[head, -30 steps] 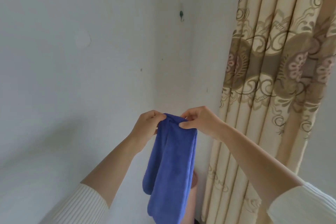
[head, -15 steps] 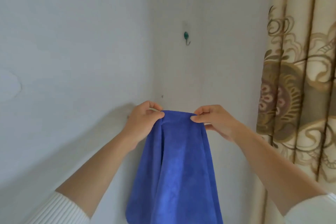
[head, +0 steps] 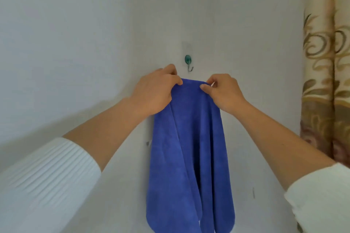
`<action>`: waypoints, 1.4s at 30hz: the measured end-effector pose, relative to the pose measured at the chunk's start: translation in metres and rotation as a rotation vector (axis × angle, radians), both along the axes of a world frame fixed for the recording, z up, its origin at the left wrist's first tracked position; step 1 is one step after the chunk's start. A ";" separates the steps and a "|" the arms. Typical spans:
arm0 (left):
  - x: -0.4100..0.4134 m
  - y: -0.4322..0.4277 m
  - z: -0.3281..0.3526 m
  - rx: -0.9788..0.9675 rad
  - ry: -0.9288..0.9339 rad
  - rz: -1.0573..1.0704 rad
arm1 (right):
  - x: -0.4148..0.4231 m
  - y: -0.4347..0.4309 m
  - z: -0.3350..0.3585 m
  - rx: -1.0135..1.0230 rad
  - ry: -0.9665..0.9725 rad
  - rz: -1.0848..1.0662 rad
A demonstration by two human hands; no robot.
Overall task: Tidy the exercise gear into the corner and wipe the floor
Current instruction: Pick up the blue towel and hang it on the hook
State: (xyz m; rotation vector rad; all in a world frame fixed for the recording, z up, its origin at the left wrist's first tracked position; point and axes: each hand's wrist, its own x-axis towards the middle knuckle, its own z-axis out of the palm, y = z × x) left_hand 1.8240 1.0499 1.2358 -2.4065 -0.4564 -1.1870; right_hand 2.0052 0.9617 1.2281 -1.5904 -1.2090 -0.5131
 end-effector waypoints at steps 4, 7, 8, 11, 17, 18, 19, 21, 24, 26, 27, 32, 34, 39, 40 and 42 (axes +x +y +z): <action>0.019 0.001 0.025 0.131 0.030 0.149 | 0.022 0.019 0.030 0.112 -0.060 -0.010; 0.030 0.003 0.040 0.194 0.017 0.223 | 0.033 0.029 0.047 0.178 -0.033 0.023; 0.034 0.004 0.044 0.203 0.015 0.249 | 0.037 0.033 0.052 0.207 -0.016 0.033; 0.047 0.005 0.046 0.196 -0.033 0.329 | 0.041 0.048 0.060 0.254 0.055 0.083; 0.069 -0.005 0.036 0.109 -0.081 0.382 | 0.047 0.069 0.050 0.193 0.424 0.323; 0.070 -0.006 0.033 0.076 -0.090 0.374 | 0.049 0.069 0.045 0.178 0.504 0.363; 0.072 -0.006 0.028 0.020 -0.107 0.351 | 0.051 0.068 0.041 0.144 0.583 0.411; 0.075 -0.006 0.017 -0.153 -0.144 0.265 | 0.050 0.062 0.030 0.053 0.703 0.516; 0.078 -0.008 -0.001 -0.406 -0.178 0.065 | 0.045 0.060 0.014 0.067 0.649 0.573; 0.077 -0.009 -0.012 -0.469 -0.190 -0.011 | 0.042 0.062 0.002 0.128 0.484 0.537; 0.075 -0.010 -0.017 -0.468 -0.195 -0.015 | 0.040 0.063 -0.003 0.148 0.429 0.526; 0.055 -0.016 -0.040 -0.360 -0.205 0.103 | 0.033 0.061 -0.023 0.303 0.331 0.401; 0.043 -0.022 -0.049 -0.303 -0.184 0.163 | 0.026 0.055 -0.030 0.347 0.237 0.292; -0.008 -0.042 -0.076 -0.240 -0.161 0.285 | -0.019 0.033 -0.058 0.427 0.049 0.177; -0.023 -0.048 -0.084 -0.238 -0.161 0.314 | -0.034 0.029 -0.066 0.423 0.043 0.200; -0.056 -0.060 -0.103 -0.248 -0.156 0.380 | -0.068 0.022 -0.087 0.395 0.040 0.279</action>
